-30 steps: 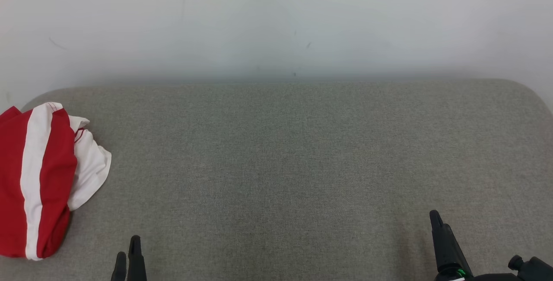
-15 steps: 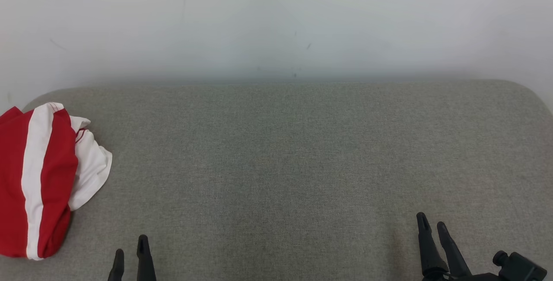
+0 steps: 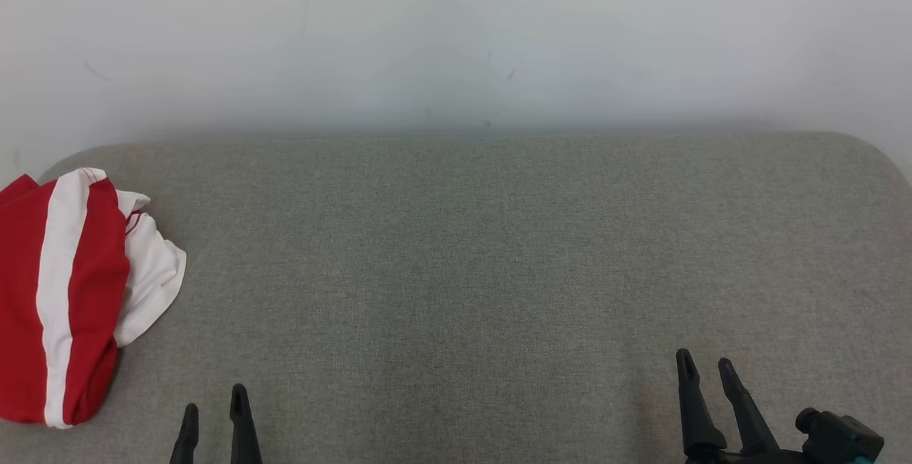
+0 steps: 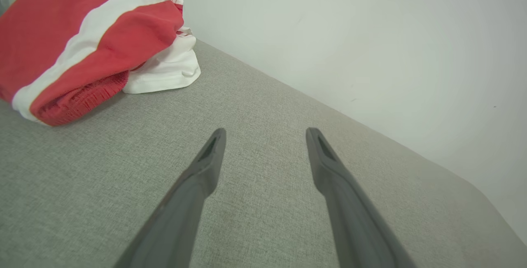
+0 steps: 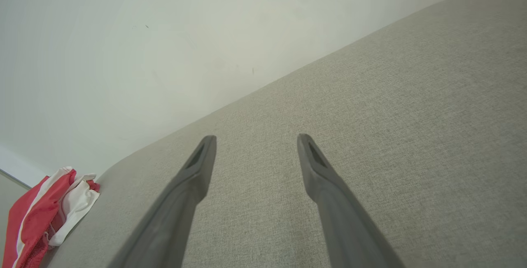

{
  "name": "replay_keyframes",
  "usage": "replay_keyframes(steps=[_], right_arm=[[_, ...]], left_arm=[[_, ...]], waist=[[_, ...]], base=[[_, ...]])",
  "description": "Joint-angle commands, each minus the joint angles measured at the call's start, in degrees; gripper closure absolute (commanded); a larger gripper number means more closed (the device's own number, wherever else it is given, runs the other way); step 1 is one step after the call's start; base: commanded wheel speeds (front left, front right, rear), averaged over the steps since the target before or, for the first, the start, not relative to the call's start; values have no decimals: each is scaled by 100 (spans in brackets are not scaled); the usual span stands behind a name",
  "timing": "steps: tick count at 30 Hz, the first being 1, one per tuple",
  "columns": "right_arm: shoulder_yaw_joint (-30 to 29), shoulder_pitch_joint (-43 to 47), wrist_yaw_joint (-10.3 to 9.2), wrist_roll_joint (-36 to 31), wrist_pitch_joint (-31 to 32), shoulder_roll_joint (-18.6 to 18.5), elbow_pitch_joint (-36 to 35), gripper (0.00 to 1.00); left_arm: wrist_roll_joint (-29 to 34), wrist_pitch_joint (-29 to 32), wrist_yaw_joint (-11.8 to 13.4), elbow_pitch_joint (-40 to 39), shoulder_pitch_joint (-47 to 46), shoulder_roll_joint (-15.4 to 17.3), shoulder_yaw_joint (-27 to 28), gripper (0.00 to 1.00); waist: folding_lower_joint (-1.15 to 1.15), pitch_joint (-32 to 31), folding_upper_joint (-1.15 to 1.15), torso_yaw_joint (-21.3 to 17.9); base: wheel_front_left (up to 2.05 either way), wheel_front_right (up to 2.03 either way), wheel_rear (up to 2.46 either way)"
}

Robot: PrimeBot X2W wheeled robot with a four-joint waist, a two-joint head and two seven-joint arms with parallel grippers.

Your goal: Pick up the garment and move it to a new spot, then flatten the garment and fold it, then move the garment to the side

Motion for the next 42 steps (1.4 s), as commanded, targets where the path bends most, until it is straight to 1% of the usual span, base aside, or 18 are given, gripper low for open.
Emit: replay_keyframes(steps=[1, 20, 37, 42], right_arm=[[28, -102, -7, -222, -79, -18, -16, 0], [171, -174, -9, -1250, -384, -19, 159, 0], [212, -230, -10, -1973, -640, -19, 352, 0], [211, -240, -11, -2117, -715, -19, 393, 0]], left_arm=[[216, -53, 7, -7, -107, 13, 33, 0], [1267, -237, -80, 139, -197, 13, 75, 0], [2074, -383, -139, 292, -233, 13, 89, 0], [2252, -426, -229, 330, -251, 13, 93, 0]], waist=[[0, -1, 0, 2], [0, -21, 0, 23], [0, -29, 0, 29], [0, -29, 0, 29]], base=[[0, 0, 0], [0, 0, 0], [0, 0, 0], [0, 0, 0]])
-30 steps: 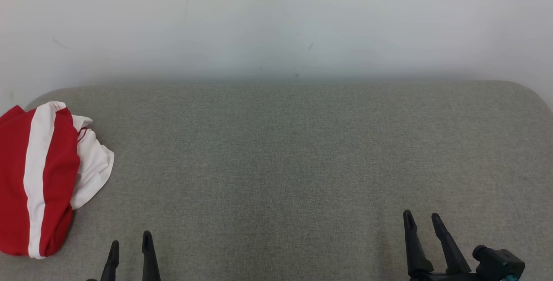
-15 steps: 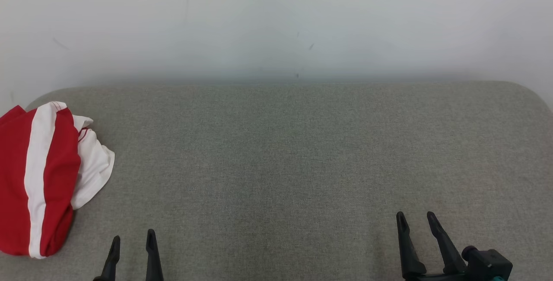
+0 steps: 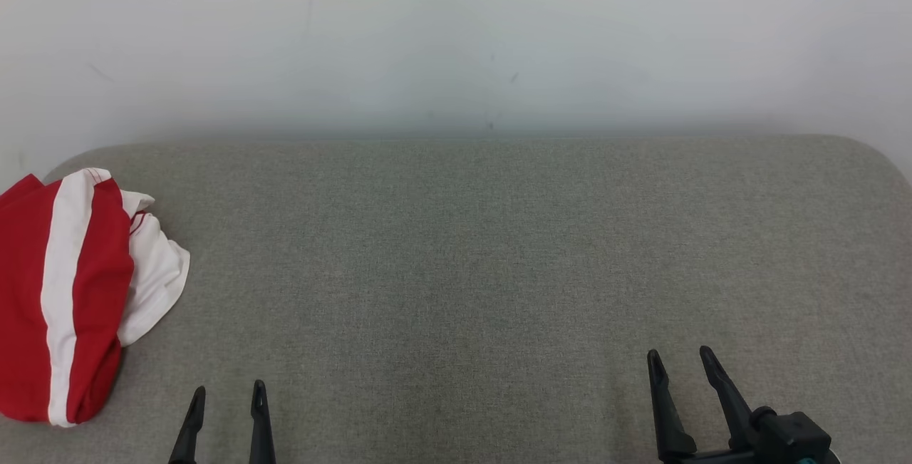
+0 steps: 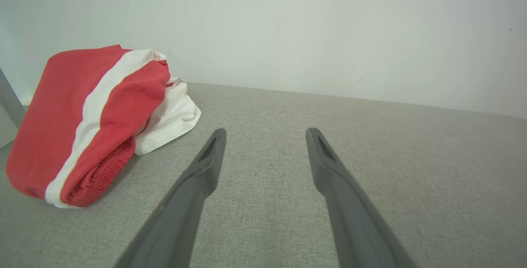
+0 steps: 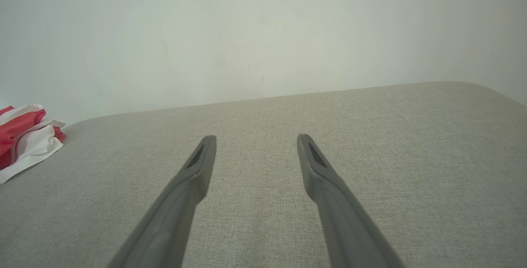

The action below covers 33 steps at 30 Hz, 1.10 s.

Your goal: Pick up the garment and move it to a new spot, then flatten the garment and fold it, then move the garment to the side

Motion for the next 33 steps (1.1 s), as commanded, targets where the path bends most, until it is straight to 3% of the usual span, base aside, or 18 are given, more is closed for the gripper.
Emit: replay_keyframes(steps=[1, 13, 33], right_arm=[[-1, -41, -11, -98, -62, -12, 8, 0], [-112, -80, -12, -336, -213, -13, 103, 0], [-137, -27, -12, -117, -198, -10, 169, 0]], left_arm=[[127, -39, -39, 9, -75, 9, 9, 0], [417, -132, -151, 76, -108, 8, 62, 0], [239, -125, -163, 130, -31, 8, 107, 0]], waist=[[0, 1, 0, -2], [0, -2, 0, 11], [0, -54, 0, 20]], base=[[0, 0, 0], [0, 0, 0], [0, 0, 0]])
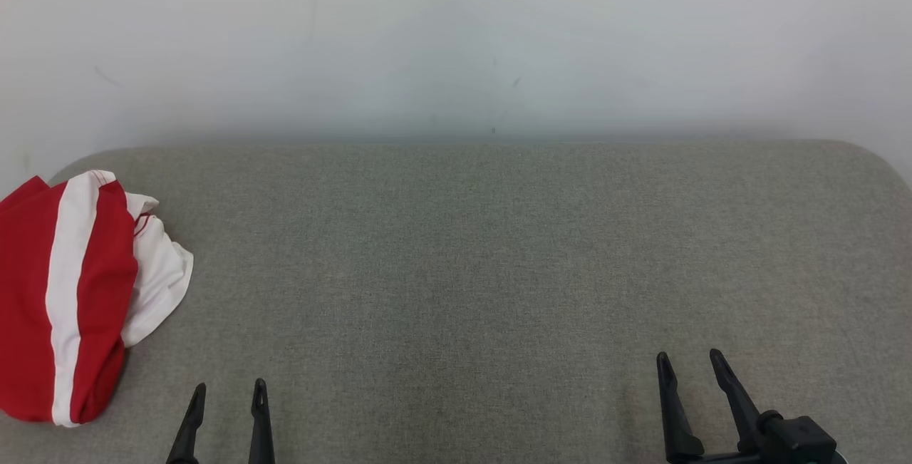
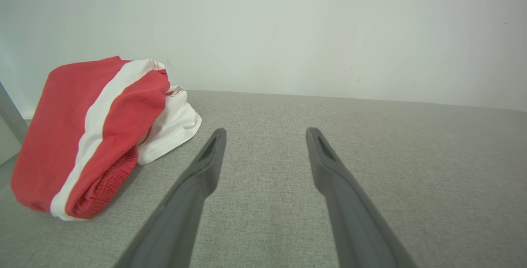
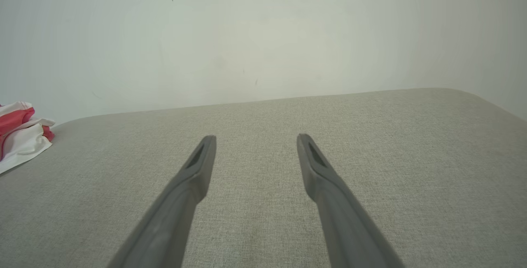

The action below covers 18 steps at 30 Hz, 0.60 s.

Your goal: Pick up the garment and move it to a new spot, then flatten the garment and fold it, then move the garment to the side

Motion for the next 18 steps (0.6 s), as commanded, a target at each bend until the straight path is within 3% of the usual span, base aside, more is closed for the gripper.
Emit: replay_keyframes(steps=[1, 9, 18], right_arm=[[4, -9, -12, 52, -9, -6, 3, 0], [1, 26, -12, 73, -9, -6, 5, 0], [0, 89, -12, 153, -9, -6, 24, 0]], left_arm=[[-35, -25, 19, 5, 38, 7, 16, 0], [-46, -25, 28, 21, 15, 7, -4, 0], [21, -21, 58, 69, -18, 7, 37, 0]], waist=[[0, 3, 0, -3], [0, 10, 0, 42], [0, 16, 0, 400]], base=[[0, 0, 0], [0, 0, 0], [0, 0, 0]])
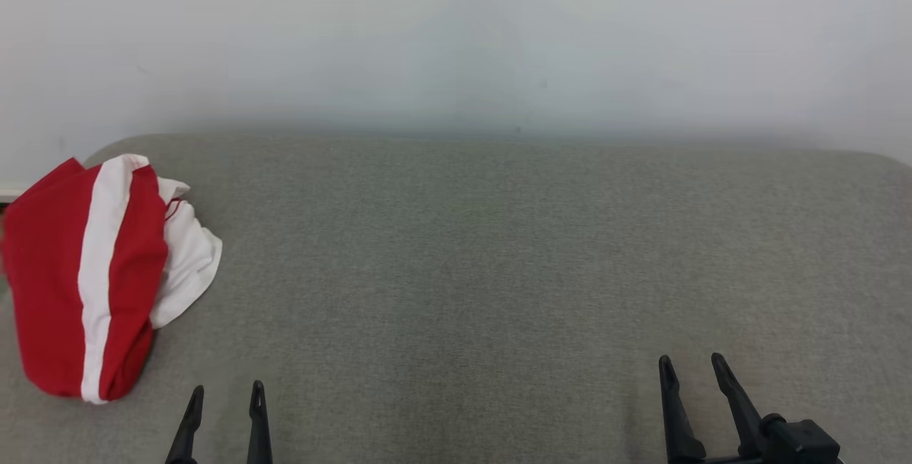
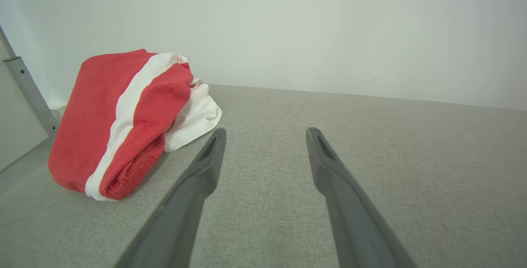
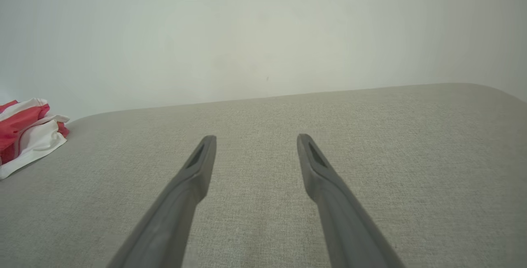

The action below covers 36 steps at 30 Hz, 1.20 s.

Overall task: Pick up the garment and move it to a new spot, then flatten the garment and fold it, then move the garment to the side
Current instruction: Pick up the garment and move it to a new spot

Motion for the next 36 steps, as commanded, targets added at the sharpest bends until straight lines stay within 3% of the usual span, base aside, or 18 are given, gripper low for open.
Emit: replay_keyframes(steps=[1, 23, 36], right_arm=[[9, 65, -12, 32, -9, -5, 7, 0], [67, 137, -12, 56, -9, -5, 44, 0], [154, 206, -12, 108, -9, -5, 78, 0]], left_arm=[[30, -16, 18, 12, -7, 7, 35, 0], [-21, -16, 67, 107, 98, 6, 216, 0], [10, -16, 78, 127, 147, 6, 374, 0]], waist=[[0, 3, 0, 190], [0, -49, 0, 1535], [0, -142, 0, 2071]], base=[[0, 0, 0], [0, 0, 0], [0, 0, 0]])
